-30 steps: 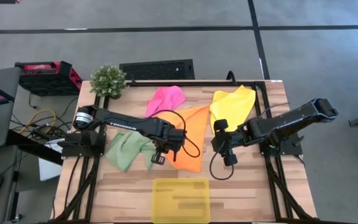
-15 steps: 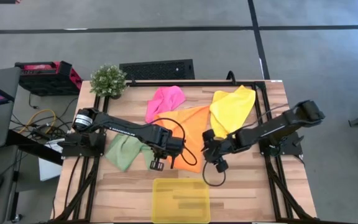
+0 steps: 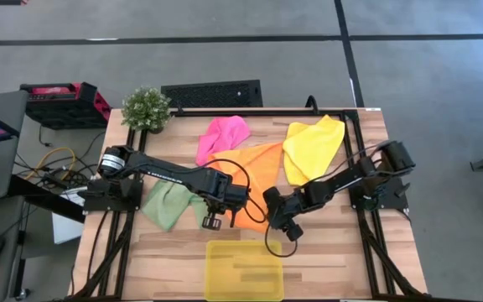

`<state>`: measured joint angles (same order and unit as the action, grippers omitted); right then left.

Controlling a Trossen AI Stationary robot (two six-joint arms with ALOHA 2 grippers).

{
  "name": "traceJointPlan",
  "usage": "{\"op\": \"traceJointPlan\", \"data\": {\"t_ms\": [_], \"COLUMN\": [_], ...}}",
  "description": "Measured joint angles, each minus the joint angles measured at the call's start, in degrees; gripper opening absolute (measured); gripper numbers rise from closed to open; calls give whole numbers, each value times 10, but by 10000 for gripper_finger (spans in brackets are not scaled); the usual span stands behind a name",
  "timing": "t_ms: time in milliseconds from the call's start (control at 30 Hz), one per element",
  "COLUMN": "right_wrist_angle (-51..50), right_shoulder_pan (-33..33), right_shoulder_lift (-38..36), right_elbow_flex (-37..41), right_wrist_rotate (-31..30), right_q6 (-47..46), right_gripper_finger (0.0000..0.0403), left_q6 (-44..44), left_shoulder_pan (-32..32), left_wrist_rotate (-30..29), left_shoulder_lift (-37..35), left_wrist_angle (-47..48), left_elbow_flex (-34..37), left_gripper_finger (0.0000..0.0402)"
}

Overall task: Fold microfiber towels
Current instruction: Fold the orange microfiber cloth

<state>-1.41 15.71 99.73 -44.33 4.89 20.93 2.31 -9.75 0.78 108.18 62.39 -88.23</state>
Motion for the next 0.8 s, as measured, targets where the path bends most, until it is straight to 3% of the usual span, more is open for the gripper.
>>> {"op": "traceJointPlan", "data": {"t_ms": [300, 467, 700, 800], "right_wrist_angle": [26, 23, 23, 24], "right_shoulder_pan": [-1, -1, -4, -5], "right_shoulder_lift": [20, 20, 21, 20], "right_elbow_flex": [-2, -1, -1, -1], "right_wrist_rotate": [2, 3, -3, -7], "right_q6": [0, -15, -80, -98], "right_gripper_finger": [206, 145, 22, 14], "left_q6": [-1, -4, -21, -27], "left_shoulder_pan": [0, 0, 0, 0], "left_wrist_rotate": [0, 0, 0, -8], "left_shoulder_lift": [0, 0, 0, 0], "left_wrist_angle": [-1, -1, -1, 0], "left_elbow_flex": [0, 0, 0, 0], "left_gripper_finger": [0, 0, 0, 0]}}
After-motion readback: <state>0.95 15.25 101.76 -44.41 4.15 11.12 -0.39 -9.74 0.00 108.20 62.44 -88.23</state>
